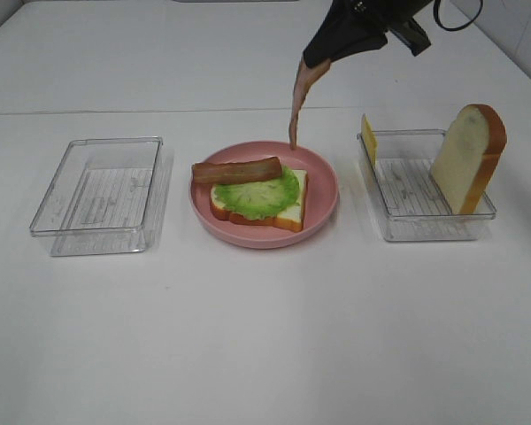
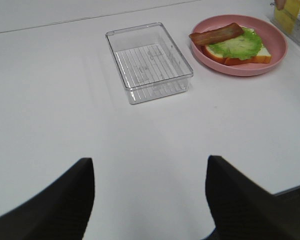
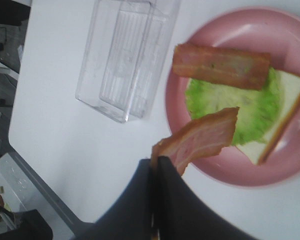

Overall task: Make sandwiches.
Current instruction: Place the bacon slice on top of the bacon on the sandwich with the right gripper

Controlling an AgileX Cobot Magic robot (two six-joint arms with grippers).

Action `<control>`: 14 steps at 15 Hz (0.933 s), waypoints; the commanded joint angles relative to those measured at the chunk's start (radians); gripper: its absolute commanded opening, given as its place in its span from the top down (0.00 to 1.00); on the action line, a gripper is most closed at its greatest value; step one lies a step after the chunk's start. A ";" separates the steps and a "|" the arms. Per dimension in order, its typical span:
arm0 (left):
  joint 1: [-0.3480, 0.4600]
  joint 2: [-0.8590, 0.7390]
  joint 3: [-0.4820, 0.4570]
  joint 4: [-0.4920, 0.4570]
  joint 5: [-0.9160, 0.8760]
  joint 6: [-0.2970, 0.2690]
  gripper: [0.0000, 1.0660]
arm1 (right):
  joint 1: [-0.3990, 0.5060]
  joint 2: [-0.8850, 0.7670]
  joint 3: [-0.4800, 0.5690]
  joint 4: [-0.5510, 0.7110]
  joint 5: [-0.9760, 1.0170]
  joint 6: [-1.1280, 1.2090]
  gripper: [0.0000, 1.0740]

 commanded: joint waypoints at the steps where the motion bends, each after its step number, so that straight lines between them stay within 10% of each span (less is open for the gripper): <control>1: -0.001 -0.022 0.003 0.003 -0.012 0.002 0.42 | 0.074 0.044 -0.003 0.094 -0.127 -0.057 1.00; 9: -0.001 -0.022 0.003 0.003 -0.012 0.002 0.42 | 0.144 0.257 -0.003 0.424 -0.316 -0.095 1.00; 14: -0.001 -0.022 0.003 0.003 -0.012 0.002 0.42 | 0.142 0.291 -0.003 0.319 -0.307 -0.059 1.00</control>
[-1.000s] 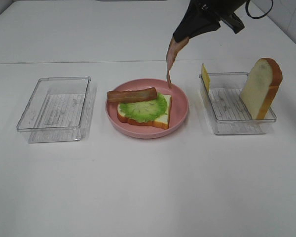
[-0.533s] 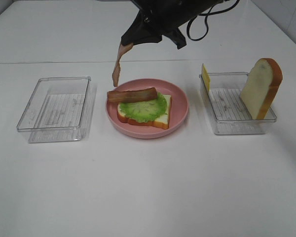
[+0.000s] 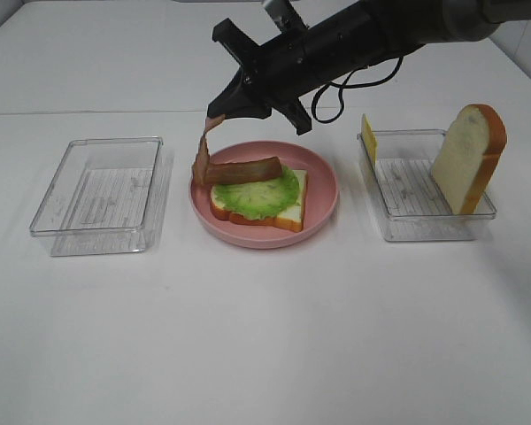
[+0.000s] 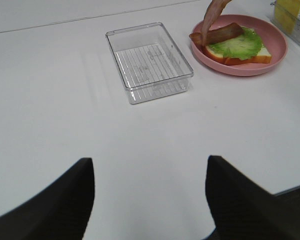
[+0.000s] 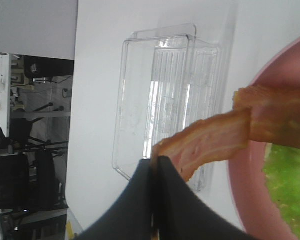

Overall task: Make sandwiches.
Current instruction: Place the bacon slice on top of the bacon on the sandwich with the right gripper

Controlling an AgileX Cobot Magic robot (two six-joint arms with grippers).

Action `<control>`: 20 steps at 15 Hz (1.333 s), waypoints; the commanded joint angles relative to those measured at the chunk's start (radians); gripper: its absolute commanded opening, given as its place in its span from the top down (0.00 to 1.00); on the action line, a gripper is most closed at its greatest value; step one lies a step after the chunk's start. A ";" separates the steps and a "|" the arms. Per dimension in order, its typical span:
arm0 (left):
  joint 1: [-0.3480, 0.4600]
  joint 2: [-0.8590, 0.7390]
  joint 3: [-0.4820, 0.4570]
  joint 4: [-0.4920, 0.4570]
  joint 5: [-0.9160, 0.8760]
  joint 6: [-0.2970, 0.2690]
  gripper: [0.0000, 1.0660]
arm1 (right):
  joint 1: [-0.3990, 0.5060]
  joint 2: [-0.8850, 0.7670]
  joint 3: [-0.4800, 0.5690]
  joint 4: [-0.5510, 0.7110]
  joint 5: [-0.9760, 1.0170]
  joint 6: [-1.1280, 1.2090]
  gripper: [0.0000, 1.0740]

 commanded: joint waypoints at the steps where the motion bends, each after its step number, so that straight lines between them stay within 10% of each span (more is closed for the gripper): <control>1: -0.001 -0.022 0.003 0.003 -0.012 0.002 0.42 | -0.001 -0.001 -0.003 -0.093 0.004 0.035 1.00; 13: -0.001 -0.022 0.003 0.003 -0.012 0.002 0.42 | -0.002 -0.032 -0.003 -0.690 -0.002 0.393 0.98; 20: -0.001 -0.022 0.003 0.003 -0.012 0.002 0.42 | -0.002 -0.042 -0.003 -0.713 0.074 0.373 0.30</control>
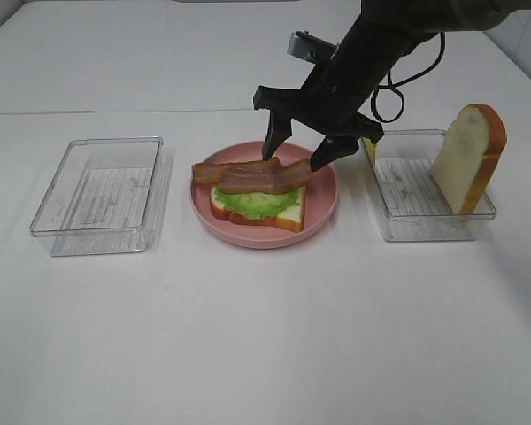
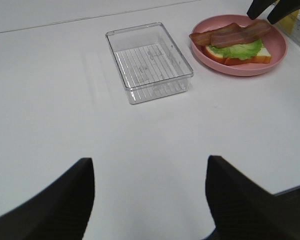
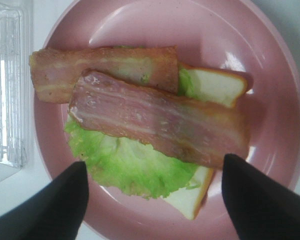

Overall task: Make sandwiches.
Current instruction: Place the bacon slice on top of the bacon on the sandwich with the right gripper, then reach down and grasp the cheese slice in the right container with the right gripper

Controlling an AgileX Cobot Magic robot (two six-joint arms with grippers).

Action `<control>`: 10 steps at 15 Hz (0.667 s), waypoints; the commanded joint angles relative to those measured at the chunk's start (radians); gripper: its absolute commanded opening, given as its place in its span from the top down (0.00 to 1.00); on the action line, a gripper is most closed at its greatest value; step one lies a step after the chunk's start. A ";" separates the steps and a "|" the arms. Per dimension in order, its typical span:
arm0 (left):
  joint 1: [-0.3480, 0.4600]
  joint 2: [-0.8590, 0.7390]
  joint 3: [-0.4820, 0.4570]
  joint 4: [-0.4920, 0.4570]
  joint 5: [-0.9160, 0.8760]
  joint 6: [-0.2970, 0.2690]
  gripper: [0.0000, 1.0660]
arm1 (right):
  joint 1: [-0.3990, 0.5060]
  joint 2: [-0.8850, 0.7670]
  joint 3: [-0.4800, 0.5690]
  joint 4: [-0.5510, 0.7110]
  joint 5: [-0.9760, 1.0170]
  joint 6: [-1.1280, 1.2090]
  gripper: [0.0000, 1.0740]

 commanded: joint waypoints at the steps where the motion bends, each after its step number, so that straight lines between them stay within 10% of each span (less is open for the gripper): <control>1: -0.001 -0.022 0.003 0.003 -0.012 0.002 0.42 | 0.000 -0.030 -0.003 -0.045 0.026 -0.014 0.30; 10: -0.001 -0.022 0.003 0.003 -0.012 0.002 0.42 | 0.000 -0.208 -0.005 -0.390 0.133 0.073 0.30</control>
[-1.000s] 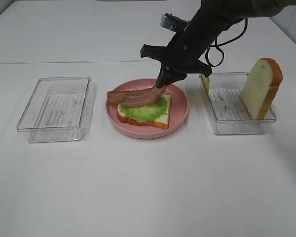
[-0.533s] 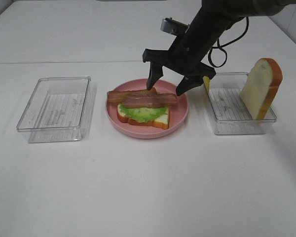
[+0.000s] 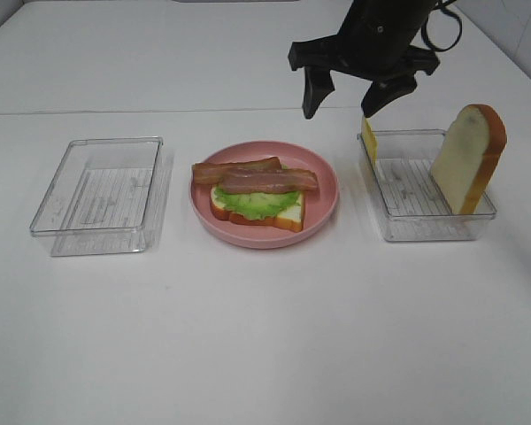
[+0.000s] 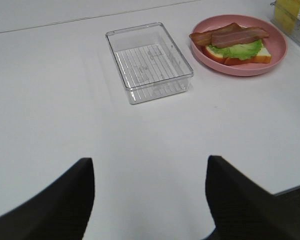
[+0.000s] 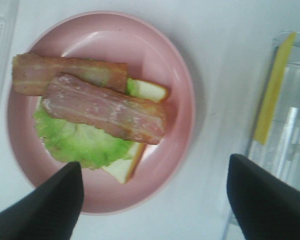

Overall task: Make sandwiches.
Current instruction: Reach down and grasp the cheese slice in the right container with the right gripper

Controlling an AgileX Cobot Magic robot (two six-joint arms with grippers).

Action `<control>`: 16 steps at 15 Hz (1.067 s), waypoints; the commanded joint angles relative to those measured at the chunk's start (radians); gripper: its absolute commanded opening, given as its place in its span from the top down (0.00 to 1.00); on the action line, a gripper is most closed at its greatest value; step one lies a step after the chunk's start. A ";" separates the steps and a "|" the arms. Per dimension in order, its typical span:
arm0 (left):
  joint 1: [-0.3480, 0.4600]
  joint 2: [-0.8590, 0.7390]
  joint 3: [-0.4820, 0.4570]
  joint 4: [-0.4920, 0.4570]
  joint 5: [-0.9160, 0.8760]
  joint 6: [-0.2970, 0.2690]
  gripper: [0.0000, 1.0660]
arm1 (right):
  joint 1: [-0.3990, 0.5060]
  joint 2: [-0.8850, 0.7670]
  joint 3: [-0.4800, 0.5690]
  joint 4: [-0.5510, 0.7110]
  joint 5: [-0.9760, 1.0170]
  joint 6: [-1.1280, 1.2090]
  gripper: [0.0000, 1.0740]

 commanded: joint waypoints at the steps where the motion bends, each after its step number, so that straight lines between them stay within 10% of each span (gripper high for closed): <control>1: -0.001 -0.022 0.003 0.003 -0.012 0.002 0.42 | 0.000 -0.026 -0.005 -0.149 0.046 0.035 0.30; 16: -0.001 -0.022 0.003 0.003 -0.012 0.002 0.42 | -0.107 0.174 -0.096 -0.132 -0.078 -0.029 0.42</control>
